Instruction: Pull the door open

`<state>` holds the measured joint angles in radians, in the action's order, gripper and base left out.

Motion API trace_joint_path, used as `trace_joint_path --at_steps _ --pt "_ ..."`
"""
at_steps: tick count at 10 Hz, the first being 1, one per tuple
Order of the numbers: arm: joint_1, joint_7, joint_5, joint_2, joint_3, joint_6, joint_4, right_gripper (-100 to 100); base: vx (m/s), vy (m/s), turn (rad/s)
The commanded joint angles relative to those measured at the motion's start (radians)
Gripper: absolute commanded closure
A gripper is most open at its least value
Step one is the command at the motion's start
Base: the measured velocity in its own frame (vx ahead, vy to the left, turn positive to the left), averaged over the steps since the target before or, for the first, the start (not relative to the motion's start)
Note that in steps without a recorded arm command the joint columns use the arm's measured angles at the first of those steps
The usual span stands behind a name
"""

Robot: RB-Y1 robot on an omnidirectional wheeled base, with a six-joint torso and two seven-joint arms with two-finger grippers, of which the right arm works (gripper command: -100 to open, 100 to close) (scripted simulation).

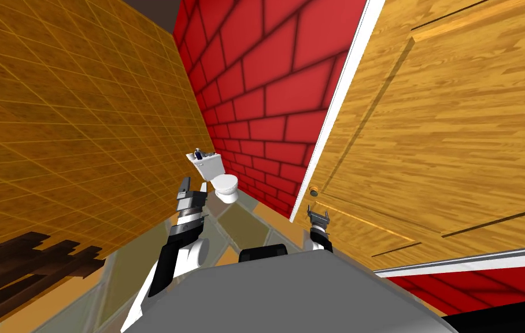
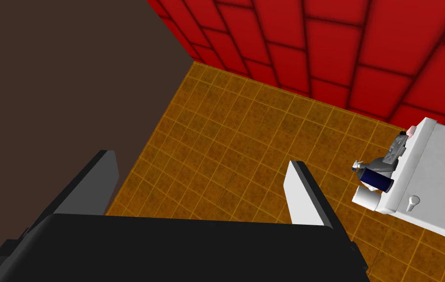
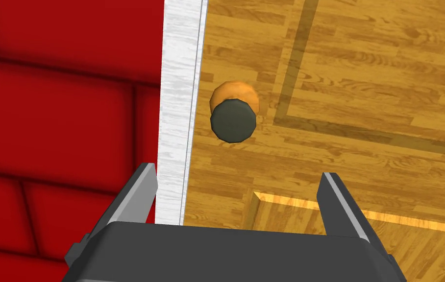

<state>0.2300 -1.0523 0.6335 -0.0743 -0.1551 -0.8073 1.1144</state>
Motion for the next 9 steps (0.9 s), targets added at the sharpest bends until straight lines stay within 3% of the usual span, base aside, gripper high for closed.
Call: trace_joint_path --at_steps 1,6,7,9 --pt "-0.01 -0.033 0.017 0.001 -0.005 -0.005 -0.034 -100 0.097 -0.079 0.096" --pt "-0.03 -0.109 0.061 0.011 -0.017 -0.019 -0.114 -100 0.05 -0.073 0.092" --pt "-0.033 -0.101 0.054 0.007 -0.015 -0.022 -0.115 -100 0.026 -0.029 0.016" --pt "-0.028 -0.15 0.075 -0.044 0.003 -0.033 -0.149 -100 0.173 -0.008 -0.018"
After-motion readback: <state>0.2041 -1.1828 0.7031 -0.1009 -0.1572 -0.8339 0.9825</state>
